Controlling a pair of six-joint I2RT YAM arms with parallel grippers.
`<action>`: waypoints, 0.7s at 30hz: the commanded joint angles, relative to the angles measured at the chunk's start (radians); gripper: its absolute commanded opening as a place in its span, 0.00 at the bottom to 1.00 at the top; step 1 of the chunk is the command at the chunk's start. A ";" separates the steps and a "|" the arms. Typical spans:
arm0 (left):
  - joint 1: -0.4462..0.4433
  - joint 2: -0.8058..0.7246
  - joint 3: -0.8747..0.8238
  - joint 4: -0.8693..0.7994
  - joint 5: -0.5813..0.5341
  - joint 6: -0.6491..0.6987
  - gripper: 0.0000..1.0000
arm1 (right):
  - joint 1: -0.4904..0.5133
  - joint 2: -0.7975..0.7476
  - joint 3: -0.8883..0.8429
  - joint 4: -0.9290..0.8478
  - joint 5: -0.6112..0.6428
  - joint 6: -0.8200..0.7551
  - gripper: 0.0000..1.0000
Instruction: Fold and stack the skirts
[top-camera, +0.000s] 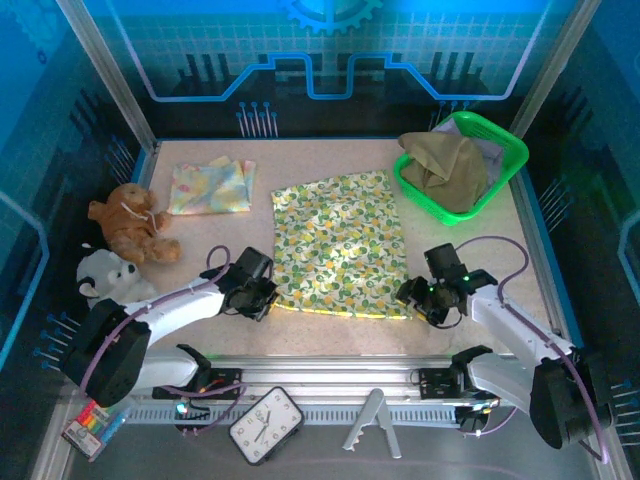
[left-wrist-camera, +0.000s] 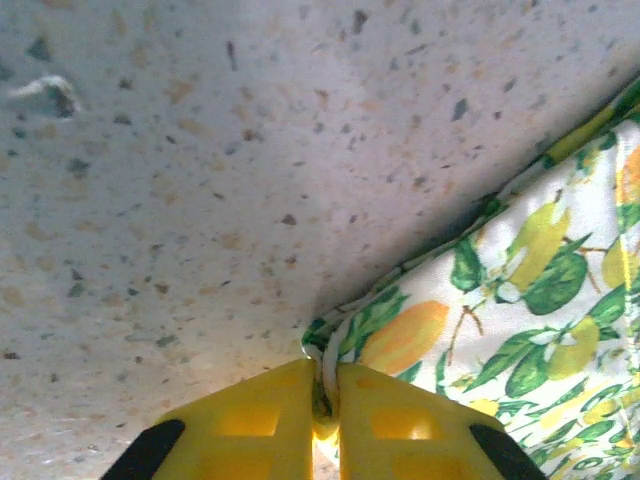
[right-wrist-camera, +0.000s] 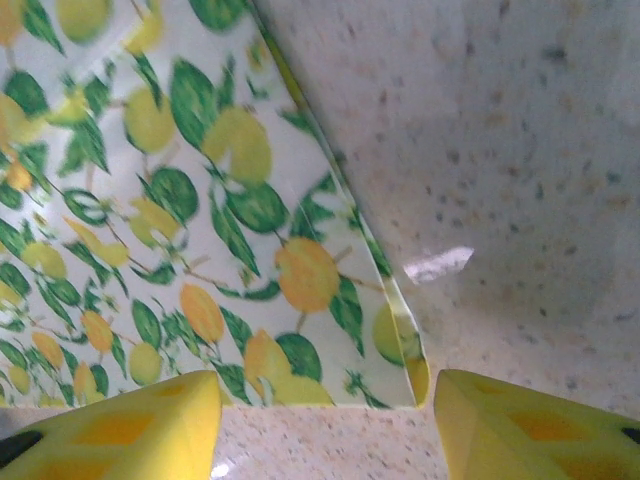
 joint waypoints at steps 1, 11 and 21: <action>-0.007 -0.018 0.027 -0.012 -0.020 0.012 0.06 | -0.012 -0.007 -0.005 -0.058 -0.066 -0.014 0.58; -0.008 -0.030 0.014 -0.017 -0.016 0.013 0.00 | -0.012 0.062 -0.011 0.001 -0.102 0.045 0.56; -0.008 -0.030 0.007 -0.011 -0.016 0.004 0.00 | -0.012 0.063 -0.036 -0.022 -0.136 0.066 0.60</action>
